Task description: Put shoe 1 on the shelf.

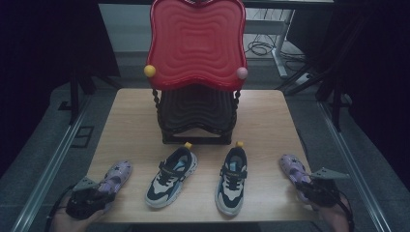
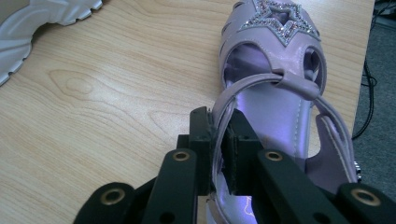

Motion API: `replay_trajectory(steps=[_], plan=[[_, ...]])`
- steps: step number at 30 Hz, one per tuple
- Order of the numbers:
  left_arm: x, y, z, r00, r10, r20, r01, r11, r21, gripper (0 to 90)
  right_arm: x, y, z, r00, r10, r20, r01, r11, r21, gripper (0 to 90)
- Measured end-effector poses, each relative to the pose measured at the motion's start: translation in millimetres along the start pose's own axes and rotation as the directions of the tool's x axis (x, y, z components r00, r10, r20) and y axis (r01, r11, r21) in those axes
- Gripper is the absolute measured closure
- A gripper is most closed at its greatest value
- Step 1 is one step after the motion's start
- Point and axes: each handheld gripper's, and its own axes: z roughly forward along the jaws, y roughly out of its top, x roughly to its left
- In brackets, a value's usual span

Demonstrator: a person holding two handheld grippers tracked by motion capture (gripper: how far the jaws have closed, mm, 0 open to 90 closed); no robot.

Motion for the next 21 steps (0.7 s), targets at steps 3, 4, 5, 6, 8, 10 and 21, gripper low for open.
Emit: replay_trajectory(steps=[3,4,5,6,8,10,21], plan=[[1.5,-0.7,-1.9,0.9999,-0.014,0.002,0.014,0.9998,-0.015,86.8,-0.3,-0.3,-0.4,0.9999,-0.008,0.008,0.008,1.000,-0.006,84.0],[1.8,-0.8,-2.3,0.9999,-0.017,0.001,0.017,0.9997,-0.020,86.9,-0.8,-0.6,-0.6,1.0000,-0.006,0.005,0.006,1.000,-0.011,84.2],[2.1,-0.8,-3.1,0.9998,-0.020,0.002,0.020,0.9995,-0.024,87.0,-1.3,-0.8,-1.0,1.0000,-0.003,0.004,0.003,1.000,-0.015,84.5],[2.3,-0.9,-4.0,0.9997,-0.023,0.000,0.023,0.9992,-0.033,87.1,-1.7,-0.8,-1.6,1.0000,-0.002,0.007,0.002,1.000,-0.019,84.7],[2.6,-0.7,-6.5,0.9994,-0.033,-0.001,0.033,0.9979,-0.055,87.1,-2.6,-0.6,-3.1,0.9999,0.001,0.017,-0.001,1.000,-0.031,85.3],[1.5,-0.4,-8.6,0.9992,-0.036,-0.016,0.035,0.9960,-0.083,87.1,-3.5,-0.2,-5.0,0.9995,0.003,0.033,-0.002,0.999,-0.040,85.3],[3.7,-0.3,-14.3,0.9966,-0.082,0.012,0.083,0.9813,-0.174,86.5,-7.7,2.1,-19.7,0.9981,0.058,0.018,-0.055,0.988,-0.144,85.4]])
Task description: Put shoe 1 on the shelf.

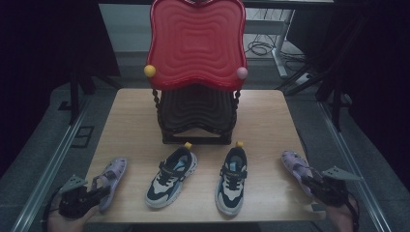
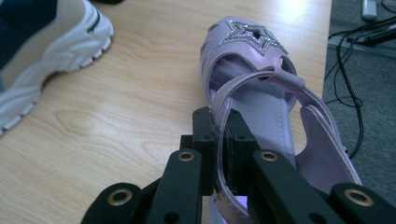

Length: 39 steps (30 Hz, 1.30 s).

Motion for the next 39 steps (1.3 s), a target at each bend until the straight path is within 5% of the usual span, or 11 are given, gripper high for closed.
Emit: replay_trajectory(steps=[18,39], plan=[[-8.8,22.8,-10.3,0.9957,0.002,0.093,0.009,0.9935,-0.114,86.5,2.9,12.9,-13.8,0.9914,0.066,-0.113,-0.084,0.982,-0.167,85.4],[-36.2,63.0,-2.9,0.9847,0.086,0.151,-0.061,0.9841,-0.167,86.4,33.7,53.0,-3.0,0.9768,0.006,-0.214,-0.064,0.962,-0.264,85.4]])
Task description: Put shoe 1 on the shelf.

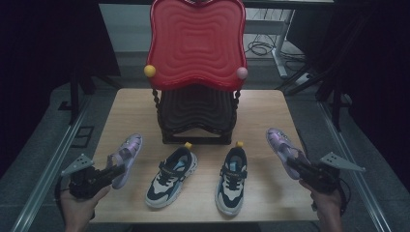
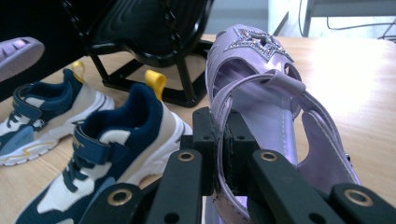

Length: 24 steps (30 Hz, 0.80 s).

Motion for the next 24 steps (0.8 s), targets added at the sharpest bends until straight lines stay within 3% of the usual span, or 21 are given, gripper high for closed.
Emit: replay_trajectory(steps=[14,24], plan=[[-9.4,13.4,12.7,0.9991,0.041,0.010,-0.041,0.9991,-0.003,86.9,15.4,13.3,21.0,0.9985,-0.024,-0.049,0.023,1.000,-0.016,85.4],[-21.2,28.5,20.9,0.9973,0.071,0.016,-0.071,0.9972,-0.022,86.7,33.5,24.5,43.2,0.9925,-0.070,-0.100,0.069,0.998,-0.014,85.3]])
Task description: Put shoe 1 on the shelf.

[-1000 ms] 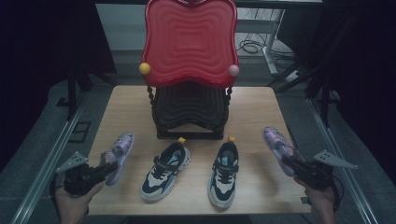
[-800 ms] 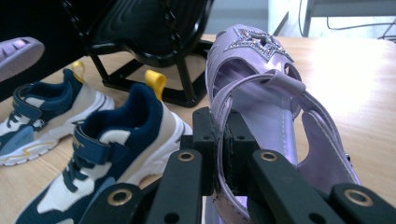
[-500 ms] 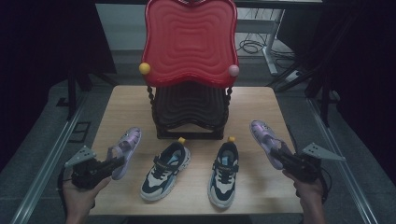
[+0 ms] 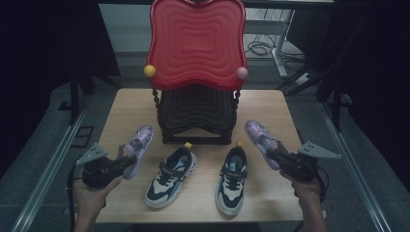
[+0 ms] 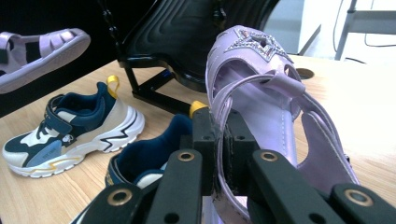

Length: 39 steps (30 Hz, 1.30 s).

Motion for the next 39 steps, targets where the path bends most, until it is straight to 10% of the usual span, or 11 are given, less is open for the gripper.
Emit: replay_trajectory(steps=[39], plan=[[-29.9,21.8,24.0,0.9927,0.077,0.093,-0.075,0.9970,-0.020,86.4,41.5,11.9,35.9,0.9901,-0.078,-0.117,0.076,0.997,-0.022,85.3]])
